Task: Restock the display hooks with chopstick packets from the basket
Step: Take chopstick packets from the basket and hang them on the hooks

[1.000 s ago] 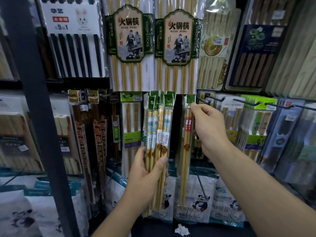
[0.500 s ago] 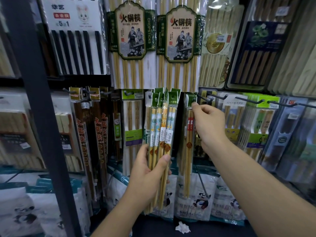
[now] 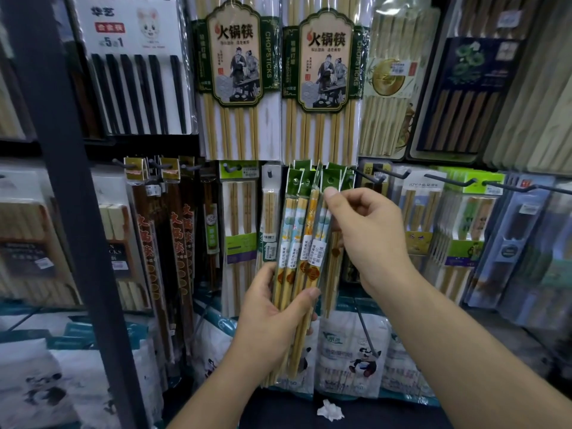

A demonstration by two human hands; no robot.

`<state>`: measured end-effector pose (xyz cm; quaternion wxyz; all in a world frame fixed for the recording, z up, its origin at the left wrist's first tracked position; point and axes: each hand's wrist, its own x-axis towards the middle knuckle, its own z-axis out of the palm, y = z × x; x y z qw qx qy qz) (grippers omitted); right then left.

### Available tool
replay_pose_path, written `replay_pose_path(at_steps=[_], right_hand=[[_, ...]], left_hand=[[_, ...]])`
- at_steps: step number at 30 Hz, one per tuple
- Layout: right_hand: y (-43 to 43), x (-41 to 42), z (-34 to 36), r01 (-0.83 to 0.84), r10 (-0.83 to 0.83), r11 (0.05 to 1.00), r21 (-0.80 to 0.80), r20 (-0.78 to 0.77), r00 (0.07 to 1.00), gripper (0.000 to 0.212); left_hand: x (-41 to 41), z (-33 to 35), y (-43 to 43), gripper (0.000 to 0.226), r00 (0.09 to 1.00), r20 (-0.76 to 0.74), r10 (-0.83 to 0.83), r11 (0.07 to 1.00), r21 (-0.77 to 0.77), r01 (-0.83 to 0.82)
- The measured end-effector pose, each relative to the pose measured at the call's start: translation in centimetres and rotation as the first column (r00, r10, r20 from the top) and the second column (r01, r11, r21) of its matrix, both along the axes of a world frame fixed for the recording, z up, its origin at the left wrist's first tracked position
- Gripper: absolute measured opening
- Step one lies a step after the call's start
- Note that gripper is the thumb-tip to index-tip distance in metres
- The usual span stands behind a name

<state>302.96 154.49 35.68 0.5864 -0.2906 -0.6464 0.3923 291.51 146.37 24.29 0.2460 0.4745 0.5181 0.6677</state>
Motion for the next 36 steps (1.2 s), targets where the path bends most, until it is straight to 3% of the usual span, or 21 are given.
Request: replay_pose_path(at_steps=[3,6,8,10,12,14,19,23,26,31,36], right_hand=[[-0.1,0.1,0.2,-0.025,0.025,1.000,-0.018,0.019,0.999,0.021],[0.2,0.5,0.2,-0.049,0.048,0.996,-0.073,-0.012,0.999,0.020],[0.3,0.7,0.1,-0.062,0.057,0.992,-0.106,-0.049,0.997,0.022],[0.5,0.8,0.2,-0.056,0.042,0.988,-0.145,-0.094,0.995,0.026],[0.9,0.9,0.3,-0.021,0.002,0.985,-0.171,-0.112,0.994,0.027],[1.5,1.0,0.5,0.005,-0.023,0.985,-0.175,-0.102,0.995,0.026],[2.7,0.9,0.6,0.012,-0.024,0.989,-0.148,-0.078,0.997,0.045],[2.8,0.5,1.1,0.050,-0.058,0.988,-0.144,-0.050,0.997,0.046],[2.7,0.2,1.6,0.067,-0.074,0.986,-0.154,-0.037,0.997,0.045],[3.2,0.1,1.3,0.092,-0.098,0.985,-0.149,-0.032,0.995,0.038],[4.1,-0.1,0.8,0.106,-0.108,0.983,-0.152,-0.010,0.994,0.039]], left_hand=[[0.0,-0.1,0.0,0.051,0.998,0.051,-0.033,0.999,0.013,0.032],[0.0,0.2,-0.2,0.095,0.991,0.121,-0.049,0.999,-0.018,0.052],[0.0,0.0,-0.2,0.110,0.994,0.095,-0.053,0.999,-0.003,0.053],[-0.2,-0.2,0.0,0.099,0.996,0.082,-0.037,0.999,0.001,0.037],[-0.5,-0.4,0.2,0.066,0.994,0.098,-0.043,0.999,0.007,0.042],[-0.5,-0.1,0.0,0.052,0.996,0.088,-0.014,1.000,0.016,0.012],[-0.2,0.6,-0.3,0.057,0.993,0.113,-0.015,0.999,0.034,0.011],[-0.2,0.7,-0.4,0.088,0.990,0.139,-0.028,1.000,0.010,0.027],[-0.4,0.5,-0.2,0.093,0.991,0.132,-0.030,1.000,0.000,0.030],[0.0,0.9,-0.6,0.083,0.990,0.136,-0.022,1.000,0.006,0.021],[-0.2,0.8,-0.5,0.038,0.998,0.058,-0.003,1.000,0.008,0.002]])
